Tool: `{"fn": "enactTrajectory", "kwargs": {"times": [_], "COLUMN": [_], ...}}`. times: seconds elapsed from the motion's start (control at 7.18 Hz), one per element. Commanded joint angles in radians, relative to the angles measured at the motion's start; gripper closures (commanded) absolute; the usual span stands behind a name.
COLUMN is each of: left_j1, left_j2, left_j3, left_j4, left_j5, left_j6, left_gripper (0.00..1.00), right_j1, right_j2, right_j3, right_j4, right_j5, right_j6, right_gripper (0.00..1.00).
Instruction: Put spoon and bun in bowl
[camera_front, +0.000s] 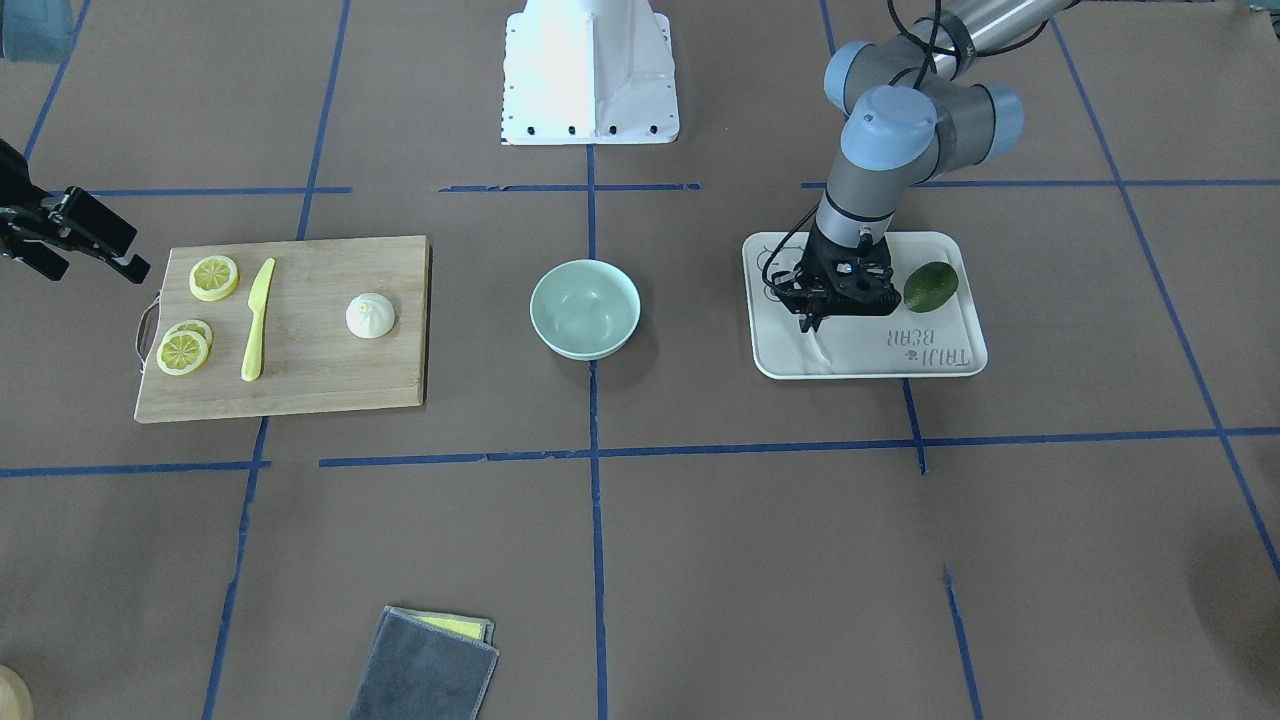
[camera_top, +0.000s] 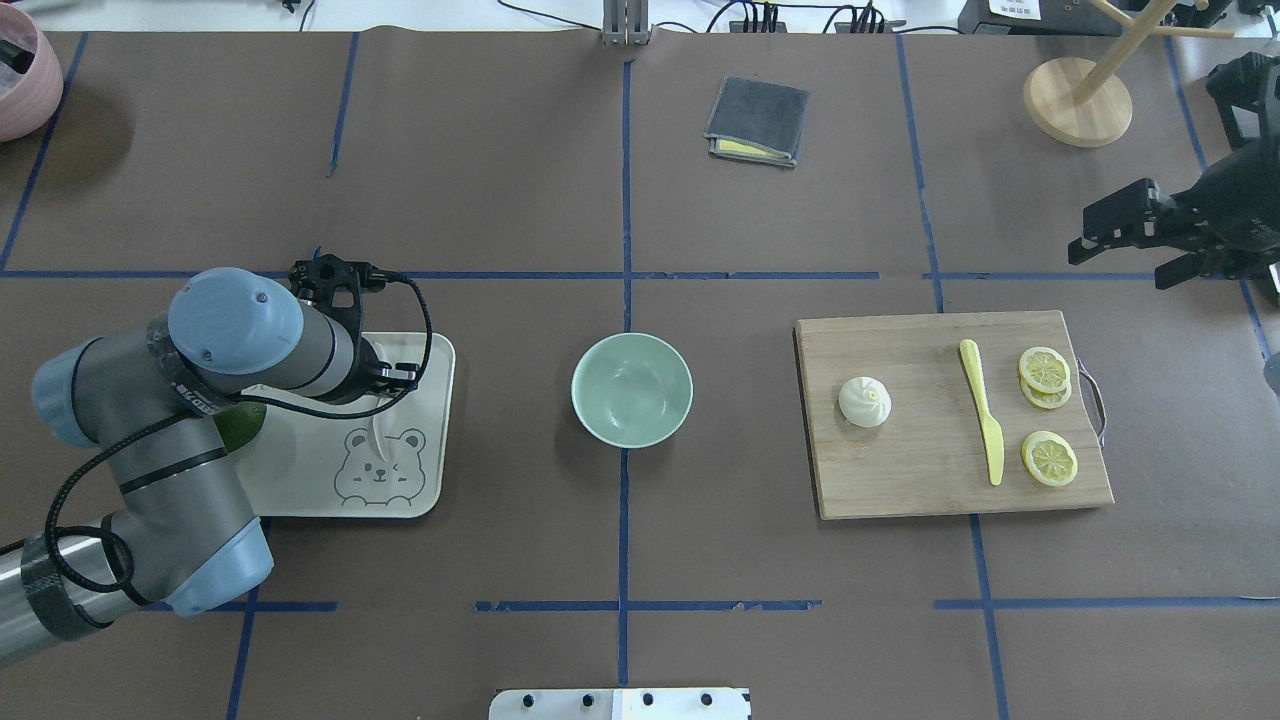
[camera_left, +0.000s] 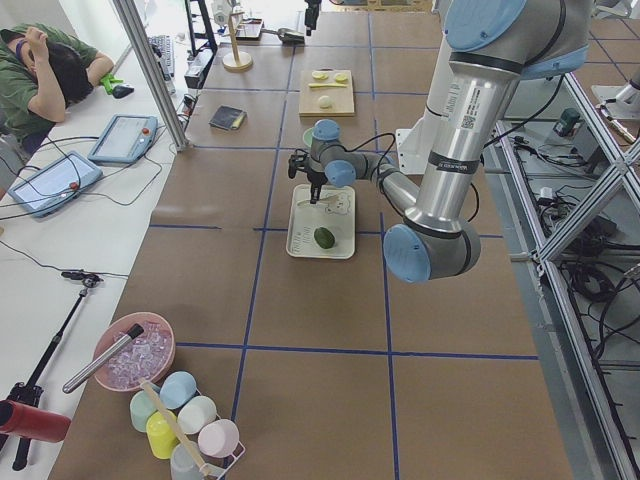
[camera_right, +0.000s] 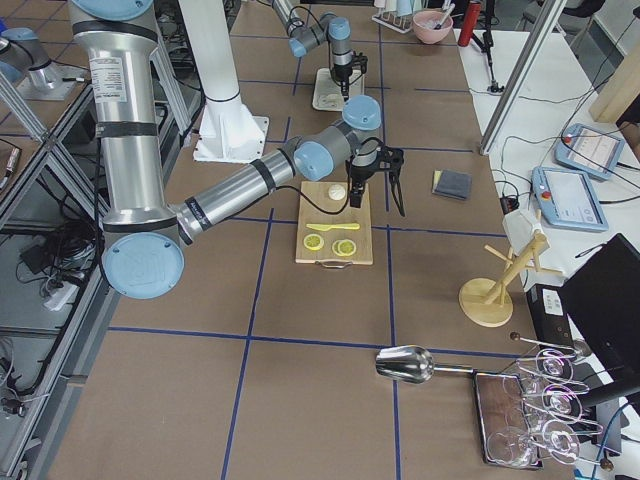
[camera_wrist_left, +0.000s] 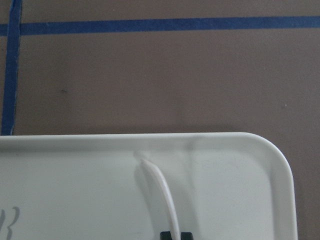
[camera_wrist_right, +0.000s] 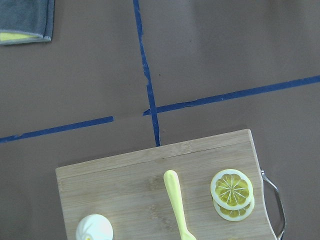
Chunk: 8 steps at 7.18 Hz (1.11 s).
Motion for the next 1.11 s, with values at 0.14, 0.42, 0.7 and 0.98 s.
{"fn": "enactTrajectory", "kwargs": {"times": [0.14, 0.42, 0.7, 0.98], "left_j1": [-0.042, -0.097, -0.097, -0.091], "left_j2": [0.034, 0.024, -0.045, -0.1], "left_j3": [-0.071, -0.129, -0.136, -0.133], "left_j4": [0.011, 0.011, 0.011, 0.009], "left_j5": [-0.003, -0.018, -0.069, -0.07], "left_j6": [0.006, 0.007, -0.124, -0.235], "left_gripper": [1.0, 1.0, 1.0, 1.0], "right_j1": [-0.101, -0.228, -0.383, -0.493], "right_j2": [0.029, 0.028, 0.043, 0.097], "right_j3": [-0.006, -0.023, -0.027, -0.099], "right_j4": [0.053, 0.176, 0.213, 0.214], "right_j5": [-0.084, -0.203, -0.361, -0.478], "right_j6": [0.091, 0.241, 0.341, 0.358], "right_gripper": [0.0, 0.0, 0.0, 0.0]}}
